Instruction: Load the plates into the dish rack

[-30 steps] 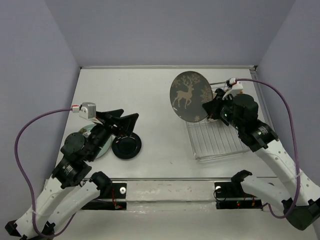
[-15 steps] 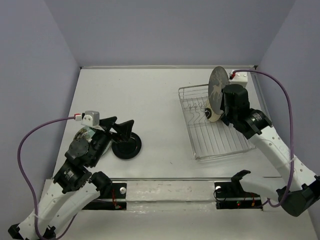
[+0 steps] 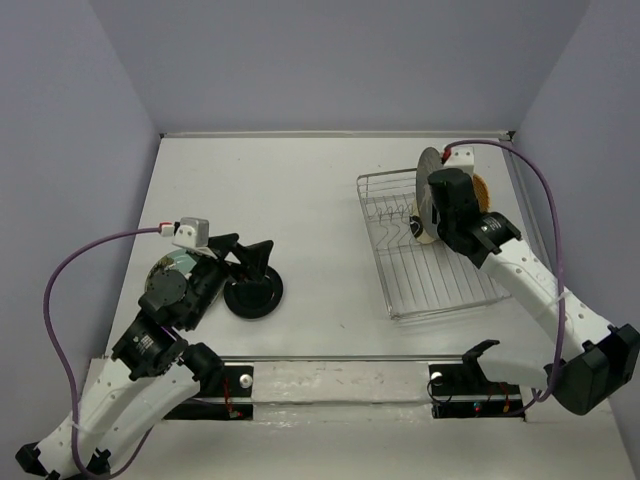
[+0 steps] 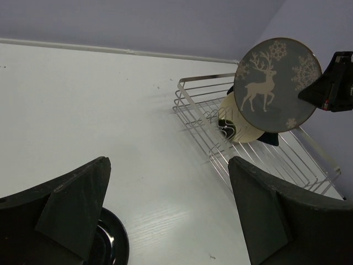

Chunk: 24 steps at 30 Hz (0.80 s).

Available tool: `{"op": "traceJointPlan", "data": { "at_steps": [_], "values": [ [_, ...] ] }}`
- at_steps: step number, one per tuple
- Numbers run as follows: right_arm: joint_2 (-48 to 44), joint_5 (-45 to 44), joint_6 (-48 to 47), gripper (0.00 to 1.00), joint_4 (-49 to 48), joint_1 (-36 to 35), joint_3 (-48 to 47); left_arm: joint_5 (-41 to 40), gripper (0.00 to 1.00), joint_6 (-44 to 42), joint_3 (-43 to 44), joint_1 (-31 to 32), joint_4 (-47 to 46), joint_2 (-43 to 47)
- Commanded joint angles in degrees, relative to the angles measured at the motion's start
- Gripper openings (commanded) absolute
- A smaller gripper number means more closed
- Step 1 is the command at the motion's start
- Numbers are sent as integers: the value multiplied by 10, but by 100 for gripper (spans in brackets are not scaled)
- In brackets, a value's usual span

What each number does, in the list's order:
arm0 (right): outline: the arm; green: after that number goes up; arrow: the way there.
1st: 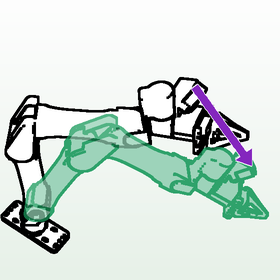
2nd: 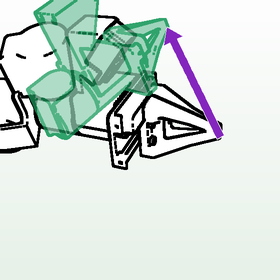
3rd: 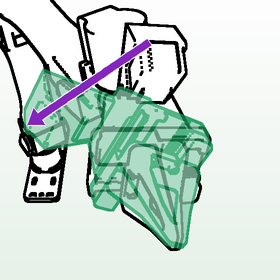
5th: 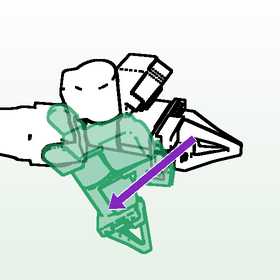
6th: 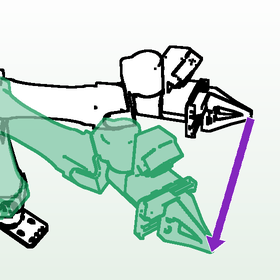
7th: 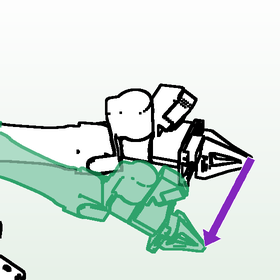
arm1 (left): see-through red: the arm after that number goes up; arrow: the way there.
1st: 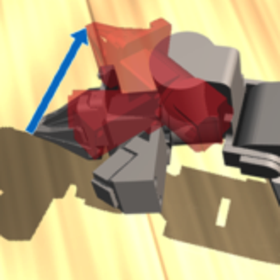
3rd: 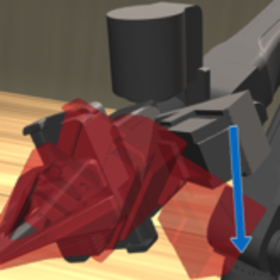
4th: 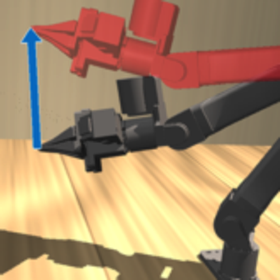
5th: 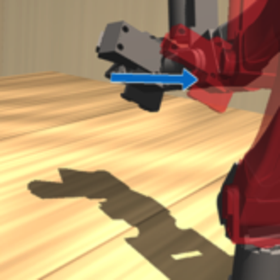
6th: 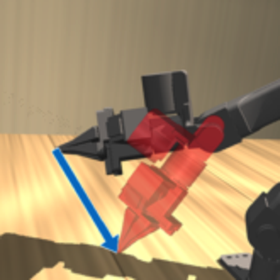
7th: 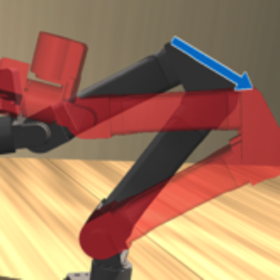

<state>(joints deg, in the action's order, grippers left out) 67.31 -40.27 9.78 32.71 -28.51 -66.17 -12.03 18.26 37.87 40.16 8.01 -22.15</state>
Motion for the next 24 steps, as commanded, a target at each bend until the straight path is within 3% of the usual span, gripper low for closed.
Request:
{"op": "traceJointPlan", "data": {
  "at_steps": [1, 21, 23, 24],
  "values": [
    [-3, -13, 6, 7, -80, 9, 12, 7, 99, -7, -1, 3, -12, -11],
    [30, 31, 52, 7, -122, 20, 97, -5, 99, -2, 1, 3, -5, -16],
    [25, 23, 52, 14, -122, 20, 95, -6, 99, -2, 1, 2, -5, -18],
    [20, 22, 50, 30, -121, 20, 93, -7, 99, -3, 2, 3, -5, -18]
  ]
}}
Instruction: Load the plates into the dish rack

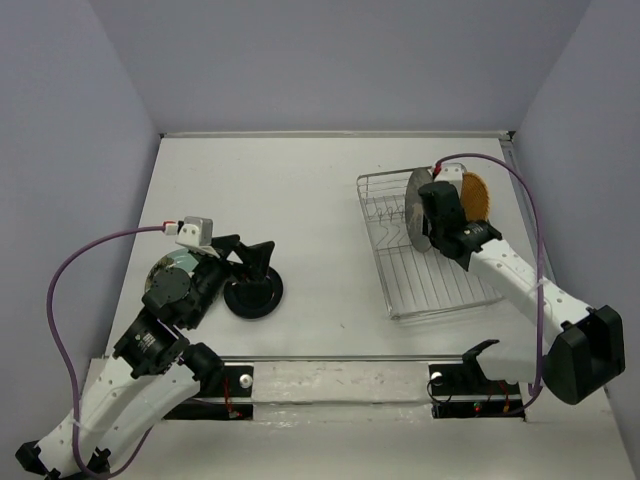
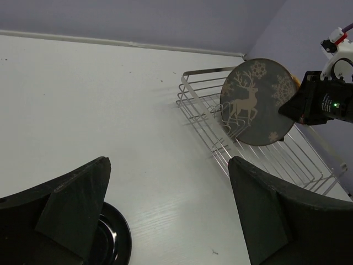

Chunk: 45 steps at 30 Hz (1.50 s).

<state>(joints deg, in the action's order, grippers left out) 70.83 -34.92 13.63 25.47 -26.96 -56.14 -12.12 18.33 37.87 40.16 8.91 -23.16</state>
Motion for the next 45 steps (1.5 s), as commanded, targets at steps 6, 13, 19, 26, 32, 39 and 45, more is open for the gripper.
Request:
{"op": "traceJointPlan", "data": {
  "at_steps": [6, 13, 19, 26, 32, 39, 45],
  "values": [
    [-44, -29, 10, 71, -10, 4, -41, -11, 99, -3, 2, 2, -14, -8],
    [-96, 36, 30, 72, 22, 4, -78, -12, 99, -5, 3, 2, -15, -12],
    [-125, 257, 103, 63, -80, -45, -46, -21, 99, -12, 6, -9, -23, -9],
    [28, 299, 175, 57, -203, -202, -62, -94, 99, -4, 6, -33, -19, 44],
    [198, 344, 238, 56, -293, -266, -106, -125, 99, -4, 2, -39, -20, 87],
    [363, 371, 292, 53, -332, -291, -140, -99, 99, -7, 2, -40, -21, 85],
    [437, 420, 337, 46, -370, -291, -143, -83, 99, -7, 0, -42, -25, 85]
  ]
}}
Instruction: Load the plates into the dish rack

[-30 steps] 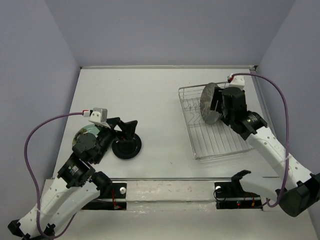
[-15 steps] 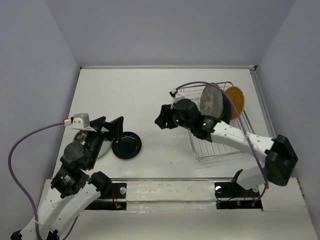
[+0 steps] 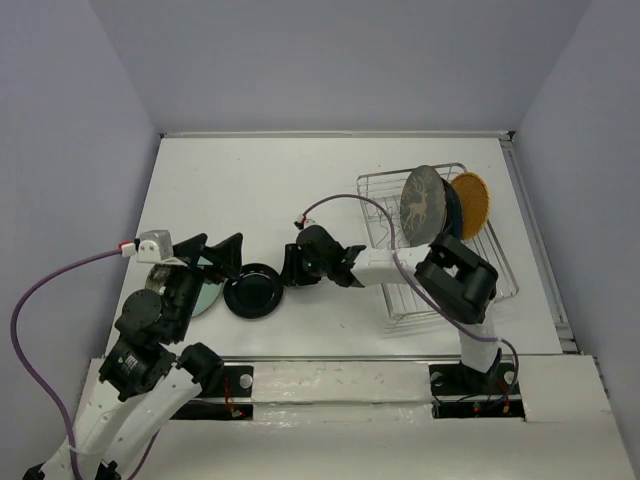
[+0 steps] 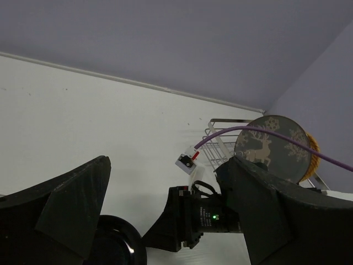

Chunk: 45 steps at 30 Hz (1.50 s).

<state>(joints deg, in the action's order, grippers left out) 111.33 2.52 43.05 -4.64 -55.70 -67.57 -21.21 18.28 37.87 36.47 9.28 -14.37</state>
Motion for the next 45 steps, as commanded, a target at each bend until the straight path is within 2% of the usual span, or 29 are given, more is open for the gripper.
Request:
{"op": "traceJointPlan", "data": {
  "at_steps": [1, 4, 7, 9, 11, 16, 17, 20, 21, 23, 28, 31, 40, 45],
  "values": [
    [42, 54, 50, 44, -76, -4, -27, 10, 99, -6, 0, -6, -30, -4],
    [62, 76, 74, 39, -126, -4, -12, 17, 99, -6, 0, -9, -30, -8],
    [67, 72, 80, 31, -127, -4, -7, 21, 99, -6, 0, -11, -30, -8],
    [58, 57, 81, 22, -127, -4, 3, 22, 99, -6, 0, -12, -31, -7],
    [32, 31, 78, 7, -120, -4, 16, 23, 99, -6, 0, -13, -31, -7],
    [-69, -72, 27, 7, -67, -4, 50, 25, 99, -6, -1, -15, -30, -3],
    [-115, -90, 12, 7, -36, -4, 51, 26, 99, -5, -1, -15, -30, -3],
    [-191, -206, -58, 7, 61, -4, 32, 30, 99, -4, -1, -16, -31, -3],
    [-240, -284, -97, 7, 87, -4, 17, 31, 99, -4, -1, -16, -30, -4],
    [-310, -358, -157, 7, 145, 2, 3, 34, 99, -5, -1, -17, -30, -3],
    [-392, -565, -264, 7, 232, 47, -29, 39, 99, -5, -2, -18, -31, -1],
    [-403, -636, -313, 7, 267, 80, -41, 42, 99, -4, -2, -18, -30, -4],
    [-368, -649, -367, 7, 307, 164, -66, 44, 99, -4, -2, -20, -29, -9],
    [-329, -636, -381, 7, 321, 176, -86, 44, 99, -4, -2, -21, -29, -11]
  ]
}}
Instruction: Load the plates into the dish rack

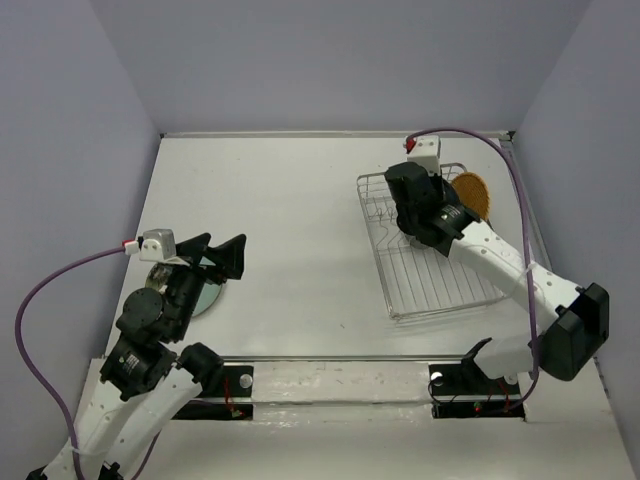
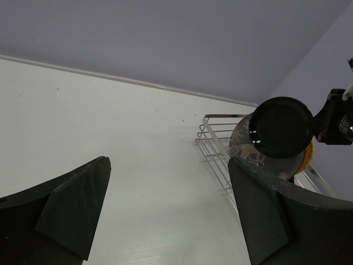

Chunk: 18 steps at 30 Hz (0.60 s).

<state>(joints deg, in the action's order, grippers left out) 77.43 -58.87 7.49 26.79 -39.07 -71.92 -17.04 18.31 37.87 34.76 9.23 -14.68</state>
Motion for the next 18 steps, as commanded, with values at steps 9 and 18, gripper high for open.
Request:
{"op": "traceJointPlan", "data": {
  "at_steps": [9, 18],
  "values": [
    [83, -1, -38, 7, 27, 31, -64, 10, 99, -6, -2, -6, -31, -10],
    [89, 2, -37, 7, 33, 49, -54, 22, 99, -6, -2, -12, -38, -15]
  ]
}}
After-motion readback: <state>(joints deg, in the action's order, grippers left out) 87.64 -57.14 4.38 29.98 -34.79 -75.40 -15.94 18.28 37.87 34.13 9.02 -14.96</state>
